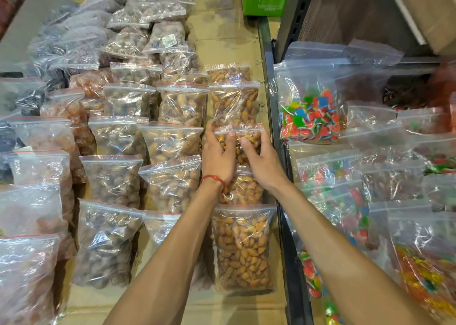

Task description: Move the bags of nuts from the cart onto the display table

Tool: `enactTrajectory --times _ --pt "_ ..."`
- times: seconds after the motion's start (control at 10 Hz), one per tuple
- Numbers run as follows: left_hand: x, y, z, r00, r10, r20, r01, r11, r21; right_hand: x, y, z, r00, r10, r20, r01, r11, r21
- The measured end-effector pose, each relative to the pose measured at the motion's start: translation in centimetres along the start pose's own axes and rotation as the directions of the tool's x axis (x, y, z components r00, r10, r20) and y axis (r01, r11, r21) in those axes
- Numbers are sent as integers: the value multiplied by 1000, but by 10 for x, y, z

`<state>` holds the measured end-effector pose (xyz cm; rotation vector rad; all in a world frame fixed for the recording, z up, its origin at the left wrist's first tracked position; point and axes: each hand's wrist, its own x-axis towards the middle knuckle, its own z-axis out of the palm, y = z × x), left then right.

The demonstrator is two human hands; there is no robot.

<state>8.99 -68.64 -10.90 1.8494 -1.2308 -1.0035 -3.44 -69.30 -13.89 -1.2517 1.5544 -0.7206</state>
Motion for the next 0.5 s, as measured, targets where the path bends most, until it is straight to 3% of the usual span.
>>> enactTrajectory --times 0.1,0.2,0.3,0.4,0.5 --pt "-3 5 -5 1000 -9 29 9 1000 -3 -9 -13 -4 999 31 12 -32 999 40" --pt "-20 9 -11 999 39 34 -40 999 23 -28 -28 -15 996 -20 -90 19 1000 -14" --pt "-38 7 -15 991 131 34 -135 981 140 -53 -34 -24 962 -215 -169 183 966 -184" --pt "-59 14 -23 966 253 59 -260 921 290 -75 -45 -33 930 -350 -110 283 876 -391" --pt "-75 21 -45 907 417 56 -398 807 436 -92 -61 -41 882 -468 -50 348 719 -601"
